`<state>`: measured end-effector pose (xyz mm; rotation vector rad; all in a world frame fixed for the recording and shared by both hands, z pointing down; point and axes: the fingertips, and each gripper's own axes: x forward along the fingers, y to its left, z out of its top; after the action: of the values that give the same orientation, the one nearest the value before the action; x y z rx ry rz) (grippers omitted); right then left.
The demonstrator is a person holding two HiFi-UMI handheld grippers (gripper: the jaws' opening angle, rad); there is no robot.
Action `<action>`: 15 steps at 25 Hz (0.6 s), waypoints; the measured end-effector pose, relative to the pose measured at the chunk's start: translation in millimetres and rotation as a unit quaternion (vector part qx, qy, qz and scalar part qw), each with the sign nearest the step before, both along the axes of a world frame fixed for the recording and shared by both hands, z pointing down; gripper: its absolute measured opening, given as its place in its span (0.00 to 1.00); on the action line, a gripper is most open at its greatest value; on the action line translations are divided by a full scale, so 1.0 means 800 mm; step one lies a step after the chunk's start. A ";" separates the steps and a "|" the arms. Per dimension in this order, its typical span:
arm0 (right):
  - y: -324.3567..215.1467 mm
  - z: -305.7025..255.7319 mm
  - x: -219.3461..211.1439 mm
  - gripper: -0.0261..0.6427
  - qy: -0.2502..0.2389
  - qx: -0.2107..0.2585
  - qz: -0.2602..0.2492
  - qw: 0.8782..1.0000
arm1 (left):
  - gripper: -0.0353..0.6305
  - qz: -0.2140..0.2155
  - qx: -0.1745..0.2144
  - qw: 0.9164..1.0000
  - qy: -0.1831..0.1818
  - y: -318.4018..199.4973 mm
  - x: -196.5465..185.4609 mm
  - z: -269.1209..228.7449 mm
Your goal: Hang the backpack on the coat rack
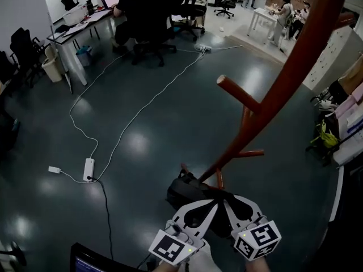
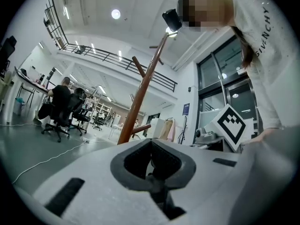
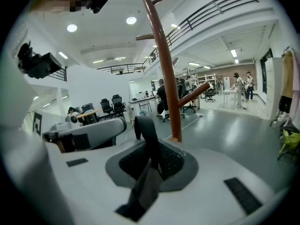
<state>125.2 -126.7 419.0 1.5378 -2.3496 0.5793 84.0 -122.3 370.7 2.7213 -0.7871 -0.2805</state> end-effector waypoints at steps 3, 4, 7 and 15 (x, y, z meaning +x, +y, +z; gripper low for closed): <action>-0.013 0.010 0.006 0.11 -0.011 -0.009 0.009 1.000 | 0.07 -0.018 -0.016 1.000 0.002 -0.003 -0.006 0.020; -0.017 0.013 0.007 0.11 -0.011 -0.012 0.009 1.000 | 0.07 -0.024 -0.021 0.999 0.002 -0.004 -0.008 0.026; -0.027 0.023 0.012 0.11 -0.007 -0.021 0.006 1.000 | 0.07 -0.036 -0.035 0.999 0.005 -0.005 -0.008 0.042; -0.032 0.060 0.022 0.11 0.026 -0.042 -0.001 0.999 | 0.07 -0.042 -0.046 0.998 0.008 -0.011 0.016 0.068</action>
<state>142.8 -152.2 467.1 1.4957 -2.2591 0.6223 97.0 -130.9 425.3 2.6014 -0.8880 -0.2770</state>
